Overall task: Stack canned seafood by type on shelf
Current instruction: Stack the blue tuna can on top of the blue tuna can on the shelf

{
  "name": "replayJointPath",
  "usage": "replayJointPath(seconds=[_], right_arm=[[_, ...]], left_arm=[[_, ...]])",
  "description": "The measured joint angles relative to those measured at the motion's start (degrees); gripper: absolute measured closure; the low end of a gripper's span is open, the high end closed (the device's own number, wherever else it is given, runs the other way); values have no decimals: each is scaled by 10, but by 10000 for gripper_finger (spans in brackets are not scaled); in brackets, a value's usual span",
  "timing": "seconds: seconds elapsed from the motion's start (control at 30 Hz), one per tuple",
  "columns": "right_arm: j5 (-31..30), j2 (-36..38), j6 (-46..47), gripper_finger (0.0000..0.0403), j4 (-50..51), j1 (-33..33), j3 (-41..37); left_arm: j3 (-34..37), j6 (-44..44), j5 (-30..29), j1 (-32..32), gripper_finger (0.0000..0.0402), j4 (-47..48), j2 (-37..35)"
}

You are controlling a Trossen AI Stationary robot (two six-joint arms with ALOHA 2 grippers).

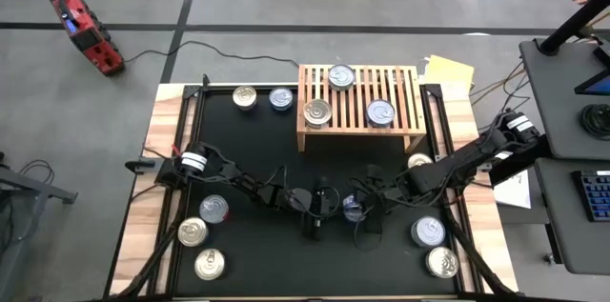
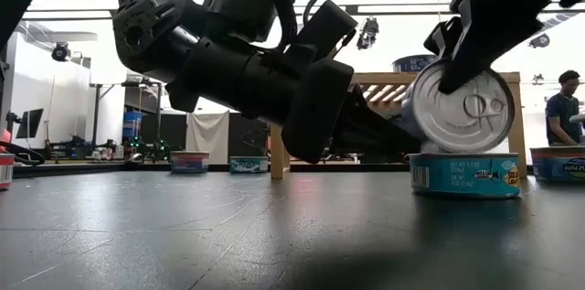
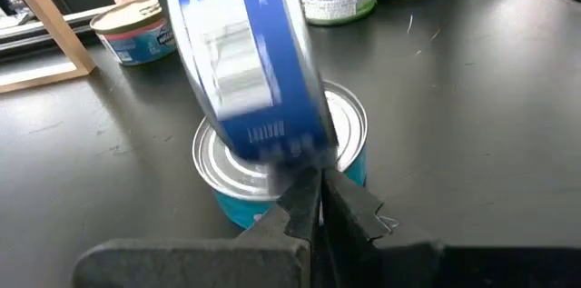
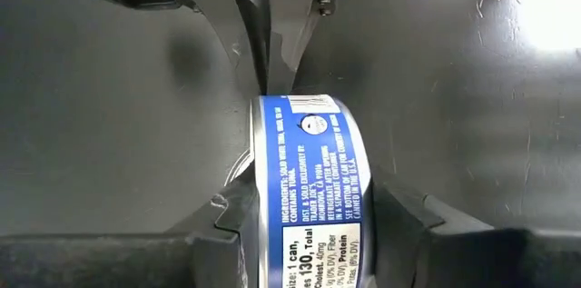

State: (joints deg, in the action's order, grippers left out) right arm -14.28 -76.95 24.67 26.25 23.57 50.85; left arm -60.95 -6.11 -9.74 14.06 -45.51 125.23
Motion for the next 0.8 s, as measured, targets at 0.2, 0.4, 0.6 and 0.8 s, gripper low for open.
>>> replayJointPath(seconds=[0.2,0.4,0.6,0.8], right_arm=[[-6,43,54,271,118,-8,74],[-41,56,129,271,187,-52,168],[-37,56,88,271,186,-152,252],[85,57,41,271,189,-292,313]], left_arm=[[0,-3,0,2,401,17,-6],[0,-25,-3,7,401,38,-29],[10,-48,-3,10,401,60,-72],[59,-54,-3,14,401,64,-150]])
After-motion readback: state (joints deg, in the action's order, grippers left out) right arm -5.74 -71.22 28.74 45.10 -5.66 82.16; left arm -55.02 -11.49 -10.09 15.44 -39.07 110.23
